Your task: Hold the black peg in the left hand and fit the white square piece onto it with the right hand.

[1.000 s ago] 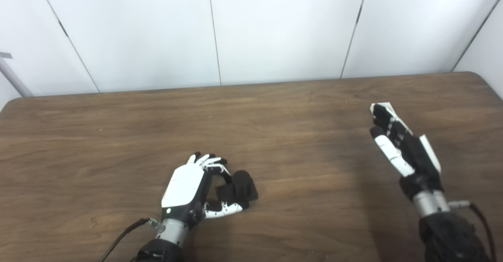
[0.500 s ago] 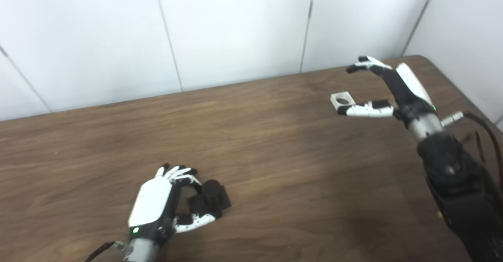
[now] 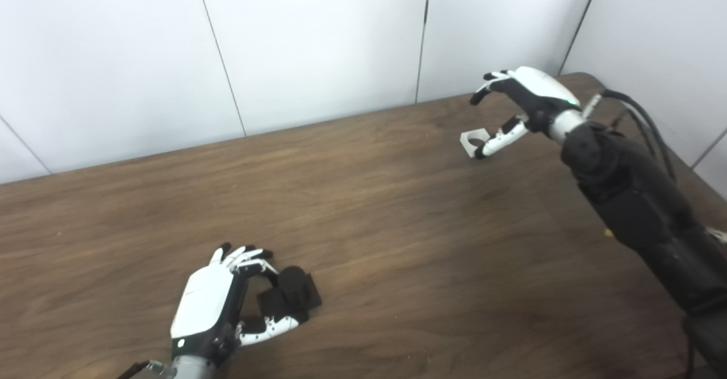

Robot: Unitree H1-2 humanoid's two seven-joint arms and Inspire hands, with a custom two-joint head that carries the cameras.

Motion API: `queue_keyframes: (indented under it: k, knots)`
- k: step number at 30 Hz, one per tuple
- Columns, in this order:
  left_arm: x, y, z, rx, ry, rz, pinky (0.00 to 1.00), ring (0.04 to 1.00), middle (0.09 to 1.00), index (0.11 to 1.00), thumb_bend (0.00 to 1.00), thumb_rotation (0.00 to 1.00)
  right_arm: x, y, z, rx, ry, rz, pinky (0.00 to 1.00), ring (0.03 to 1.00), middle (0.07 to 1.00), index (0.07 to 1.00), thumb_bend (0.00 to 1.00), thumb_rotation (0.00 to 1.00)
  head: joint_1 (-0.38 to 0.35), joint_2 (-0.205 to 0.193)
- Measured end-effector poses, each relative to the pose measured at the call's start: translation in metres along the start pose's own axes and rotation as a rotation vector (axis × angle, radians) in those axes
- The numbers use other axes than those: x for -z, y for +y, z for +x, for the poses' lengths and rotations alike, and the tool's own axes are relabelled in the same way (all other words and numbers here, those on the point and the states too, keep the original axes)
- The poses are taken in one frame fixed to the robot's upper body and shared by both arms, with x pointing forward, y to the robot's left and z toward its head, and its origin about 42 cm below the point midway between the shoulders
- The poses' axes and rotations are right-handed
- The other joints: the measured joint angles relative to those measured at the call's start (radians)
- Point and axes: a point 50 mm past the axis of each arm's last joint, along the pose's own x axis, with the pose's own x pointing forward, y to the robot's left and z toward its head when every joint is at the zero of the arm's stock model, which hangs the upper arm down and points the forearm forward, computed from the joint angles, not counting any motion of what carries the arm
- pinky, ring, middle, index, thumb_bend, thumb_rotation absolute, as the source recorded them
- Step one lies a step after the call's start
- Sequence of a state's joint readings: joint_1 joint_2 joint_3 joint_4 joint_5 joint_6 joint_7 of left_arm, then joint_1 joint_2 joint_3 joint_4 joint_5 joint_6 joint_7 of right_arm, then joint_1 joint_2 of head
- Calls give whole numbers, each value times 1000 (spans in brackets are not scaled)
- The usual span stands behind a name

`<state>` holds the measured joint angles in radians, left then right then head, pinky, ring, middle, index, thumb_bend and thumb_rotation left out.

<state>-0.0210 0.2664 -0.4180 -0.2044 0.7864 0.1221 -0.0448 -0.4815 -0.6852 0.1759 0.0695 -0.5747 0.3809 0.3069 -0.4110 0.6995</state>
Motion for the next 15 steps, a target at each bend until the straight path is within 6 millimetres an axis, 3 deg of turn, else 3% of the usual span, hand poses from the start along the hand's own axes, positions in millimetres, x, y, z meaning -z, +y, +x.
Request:
queue_keyframes:
  k: [8,15]
  knots:
    - [2,1,-1,3,-8,5,1000,865,783,487,519,48,0,7,27,-70,66,-123,1000,1000,959,726,883,184,-23,-3]
    - [3,2,-3,7,-7,5,1000,865,784,487,519,47,2,15,38,-105,94,-172,1000,1000,953,710,890,151,-18,3]
